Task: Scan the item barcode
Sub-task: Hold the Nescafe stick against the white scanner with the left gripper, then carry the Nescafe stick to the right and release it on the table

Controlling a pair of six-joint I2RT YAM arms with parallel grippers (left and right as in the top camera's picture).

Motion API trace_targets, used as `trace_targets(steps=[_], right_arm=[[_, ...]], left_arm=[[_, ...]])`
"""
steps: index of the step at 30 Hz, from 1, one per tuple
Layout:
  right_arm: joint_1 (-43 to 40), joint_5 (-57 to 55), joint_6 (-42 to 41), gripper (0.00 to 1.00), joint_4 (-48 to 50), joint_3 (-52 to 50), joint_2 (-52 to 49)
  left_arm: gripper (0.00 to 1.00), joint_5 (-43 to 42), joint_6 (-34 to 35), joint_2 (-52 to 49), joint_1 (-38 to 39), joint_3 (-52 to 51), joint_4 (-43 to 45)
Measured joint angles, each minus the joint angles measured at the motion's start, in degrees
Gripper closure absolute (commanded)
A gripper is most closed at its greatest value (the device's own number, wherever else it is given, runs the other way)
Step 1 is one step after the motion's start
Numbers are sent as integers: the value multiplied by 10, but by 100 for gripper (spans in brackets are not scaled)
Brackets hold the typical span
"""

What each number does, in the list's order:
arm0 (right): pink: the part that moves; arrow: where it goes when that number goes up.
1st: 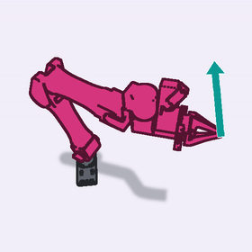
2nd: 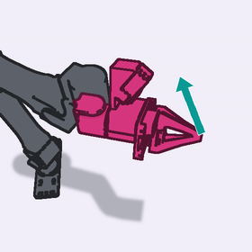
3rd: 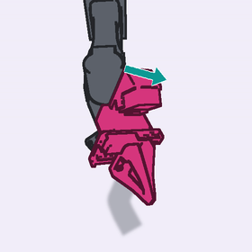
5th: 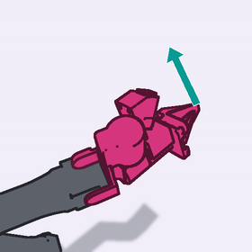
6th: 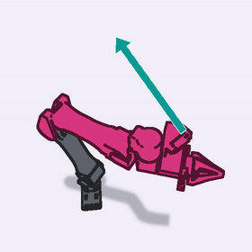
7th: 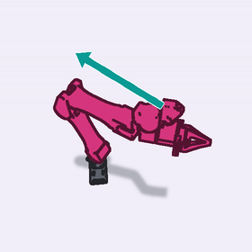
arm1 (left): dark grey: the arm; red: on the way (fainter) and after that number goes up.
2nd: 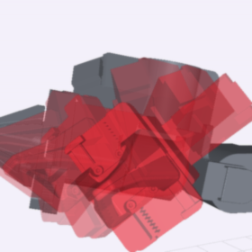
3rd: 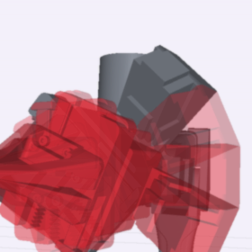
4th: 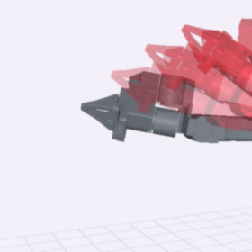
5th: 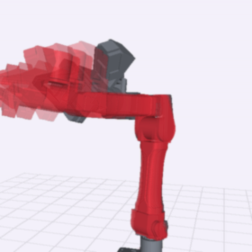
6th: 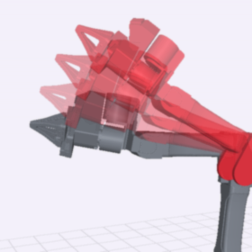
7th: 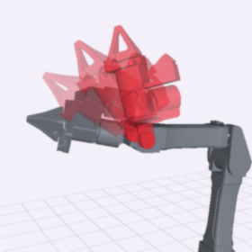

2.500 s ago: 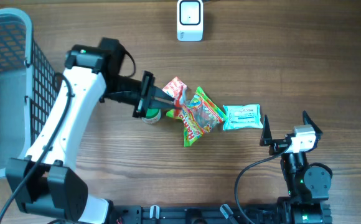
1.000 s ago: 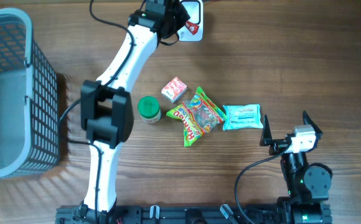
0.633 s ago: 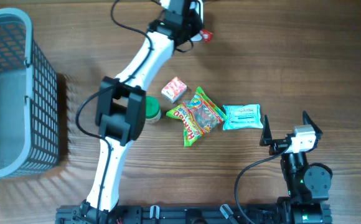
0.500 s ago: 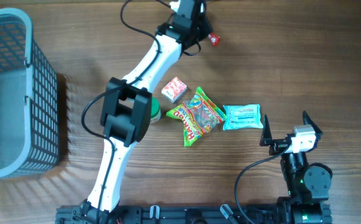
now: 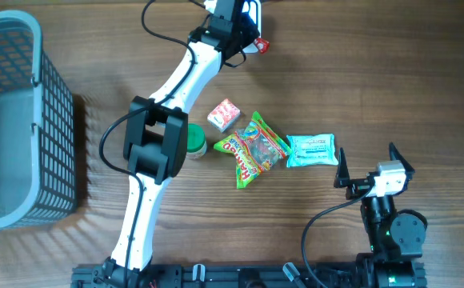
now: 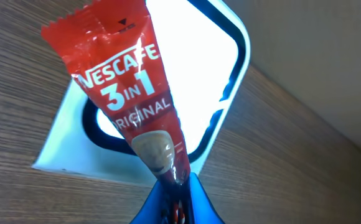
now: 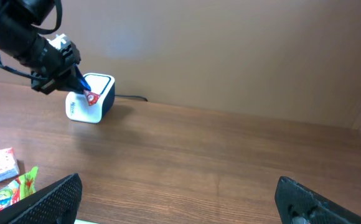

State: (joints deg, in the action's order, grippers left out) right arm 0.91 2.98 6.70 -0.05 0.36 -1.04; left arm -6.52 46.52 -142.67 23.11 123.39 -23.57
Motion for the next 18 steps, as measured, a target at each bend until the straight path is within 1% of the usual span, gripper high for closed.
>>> trace_targets(steps=[4, 7, 12, 18], right_arm=[[0, 0, 0, 0, 0, 0, 0], [0, 0, 0, 0, 0, 0, 0], [0, 0, 0, 0, 0, 0, 0], [0, 0, 0, 0, 0, 0, 0]], left_arm=[[97, -30, -9, 0, 5, 0, -11], [96, -47, -24, 0, 26, 0, -34], [96, -67, -48, 0, 90, 0, -43], [96, -75, -56, 0, 177, 0, -43]])
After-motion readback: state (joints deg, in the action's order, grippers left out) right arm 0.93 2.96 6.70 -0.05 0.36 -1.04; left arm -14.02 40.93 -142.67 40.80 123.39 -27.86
